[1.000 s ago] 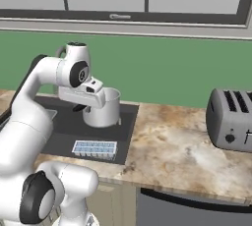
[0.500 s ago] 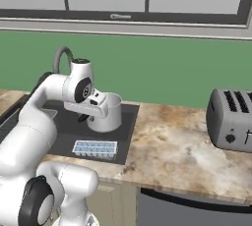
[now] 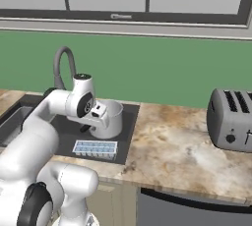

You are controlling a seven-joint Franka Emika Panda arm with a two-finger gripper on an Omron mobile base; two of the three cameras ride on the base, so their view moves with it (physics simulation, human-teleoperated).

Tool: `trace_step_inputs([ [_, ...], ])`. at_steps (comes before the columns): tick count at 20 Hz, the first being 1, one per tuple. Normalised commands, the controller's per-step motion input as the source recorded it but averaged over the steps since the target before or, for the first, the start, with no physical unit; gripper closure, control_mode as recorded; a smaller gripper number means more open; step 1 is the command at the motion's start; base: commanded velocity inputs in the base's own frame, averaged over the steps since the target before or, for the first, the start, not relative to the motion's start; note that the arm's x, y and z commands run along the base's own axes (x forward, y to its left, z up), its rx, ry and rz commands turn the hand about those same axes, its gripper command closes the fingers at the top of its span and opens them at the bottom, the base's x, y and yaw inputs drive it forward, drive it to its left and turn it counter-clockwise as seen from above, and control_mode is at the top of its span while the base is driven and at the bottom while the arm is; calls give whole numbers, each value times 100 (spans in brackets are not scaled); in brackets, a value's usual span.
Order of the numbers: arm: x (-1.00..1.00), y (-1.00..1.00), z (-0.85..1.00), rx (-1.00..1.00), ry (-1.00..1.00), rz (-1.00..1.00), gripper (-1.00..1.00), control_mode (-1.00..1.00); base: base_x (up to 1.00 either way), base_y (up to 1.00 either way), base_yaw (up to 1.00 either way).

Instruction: Pick the bowl and saucepan and place them in the sink. Then turn on the water.

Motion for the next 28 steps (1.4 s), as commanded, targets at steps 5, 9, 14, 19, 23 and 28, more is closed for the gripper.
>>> trace_step_inputs([
  [5, 24, 4, -35, 0, 0, 0, 100, -100, 0, 0, 0],
  [9, 33, 3, -28, 0, 0, 0, 100, -100, 0, 0, 0],
  [14, 38, 0, -27, 0, 0, 0, 100, -100, 0, 0, 0],
  [19, 25, 0, -15, 0, 0, 0, 100, -100, 0, 0, 0],
  [23, 27, 0, -16, 0, 0, 0, 100, -100, 0, 0, 0],
  [28, 24, 0, -22, 0, 0, 0, 100, -100, 0, 0, 0],
])
